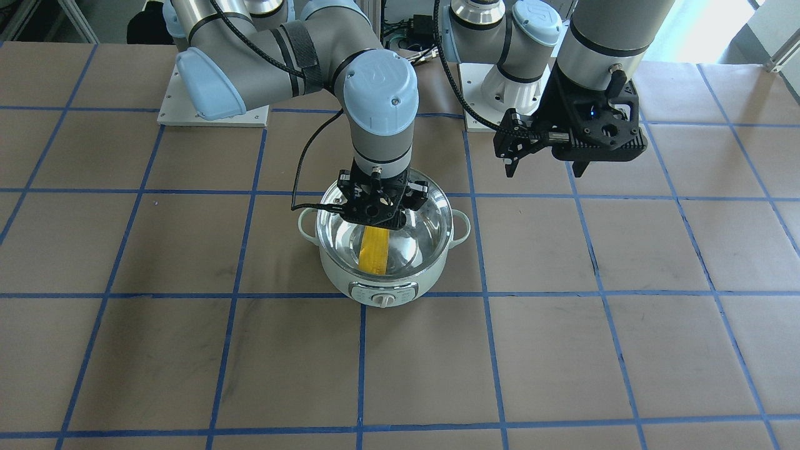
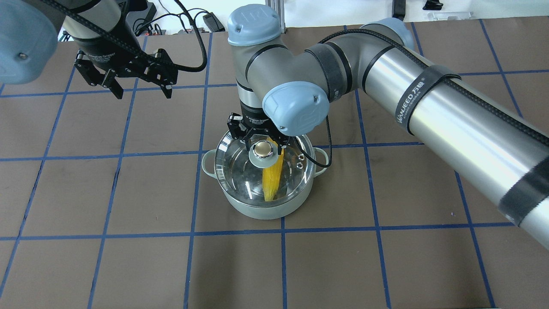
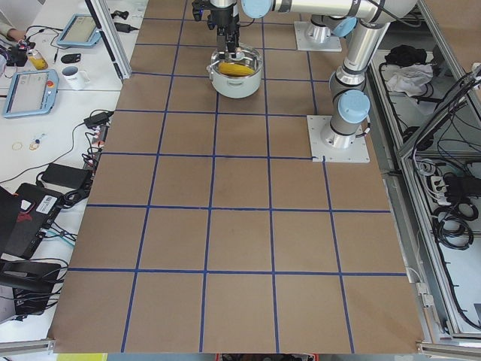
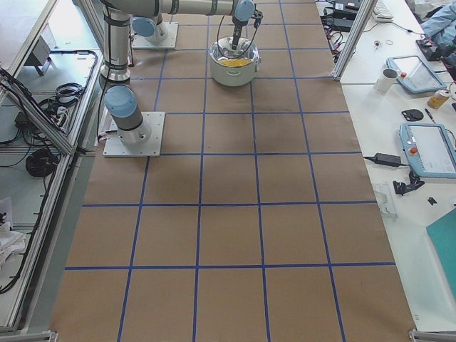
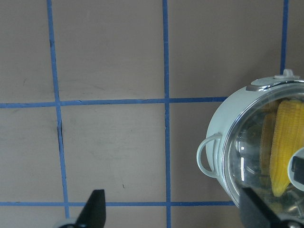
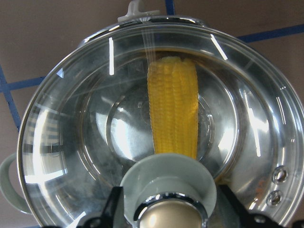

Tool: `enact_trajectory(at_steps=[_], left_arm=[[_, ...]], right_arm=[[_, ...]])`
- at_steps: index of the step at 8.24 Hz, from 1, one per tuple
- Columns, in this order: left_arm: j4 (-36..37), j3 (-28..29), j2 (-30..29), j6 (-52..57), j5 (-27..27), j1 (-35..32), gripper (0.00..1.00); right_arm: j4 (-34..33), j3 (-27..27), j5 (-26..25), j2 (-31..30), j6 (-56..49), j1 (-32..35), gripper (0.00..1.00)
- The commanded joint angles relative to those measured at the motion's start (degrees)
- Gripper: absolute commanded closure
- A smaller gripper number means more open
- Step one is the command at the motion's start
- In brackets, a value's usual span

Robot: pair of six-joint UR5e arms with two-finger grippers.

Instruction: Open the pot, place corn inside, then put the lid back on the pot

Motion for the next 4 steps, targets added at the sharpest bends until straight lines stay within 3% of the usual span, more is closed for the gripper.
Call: enact_trajectory(at_steps=[1, 4], left_arm=[[0.0, -0.06, 0.0, 0.0, 0.0, 0.0, 0.0], [0.0, -0.06, 0.0, 0.0, 0.0, 0.0, 0.0]], right_arm=[[-0.01, 0.0, 0.13, -0.09, 0.47, -0.09, 0.0], [-0.1, -0.08, -0.05, -0.79, -0.22, -0.09, 0.0]])
